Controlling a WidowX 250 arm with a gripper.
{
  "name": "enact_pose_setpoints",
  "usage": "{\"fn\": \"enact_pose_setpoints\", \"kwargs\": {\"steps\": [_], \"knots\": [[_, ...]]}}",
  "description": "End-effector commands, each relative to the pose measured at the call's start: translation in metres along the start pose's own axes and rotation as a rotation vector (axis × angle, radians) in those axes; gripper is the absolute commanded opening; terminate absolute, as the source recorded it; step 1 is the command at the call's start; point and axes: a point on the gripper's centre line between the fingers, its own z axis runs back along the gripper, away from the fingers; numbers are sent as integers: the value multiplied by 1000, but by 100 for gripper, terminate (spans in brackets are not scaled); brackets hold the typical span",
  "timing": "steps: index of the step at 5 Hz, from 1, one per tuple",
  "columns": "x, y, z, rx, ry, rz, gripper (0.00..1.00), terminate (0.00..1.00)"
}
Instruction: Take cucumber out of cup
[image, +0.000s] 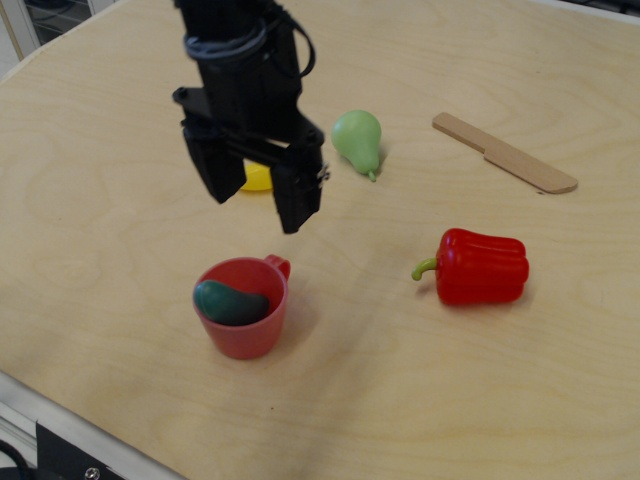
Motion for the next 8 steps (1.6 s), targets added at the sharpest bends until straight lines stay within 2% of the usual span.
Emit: {"fn": "enact_pose_setpoints", "kwargs": {"steps": [1, 4, 6, 7, 8], "knots": [[-22, -8, -13, 39, 1, -78, 100, 0], [-39, -7, -20, 98, 46, -97, 100, 0], [-36, -3, -26, 113, 81, -83, 100, 0], [-35, 1, -32, 109, 90, -73, 0, 0], [-35, 3, -33, 120, 86, -71, 0, 0]]}}
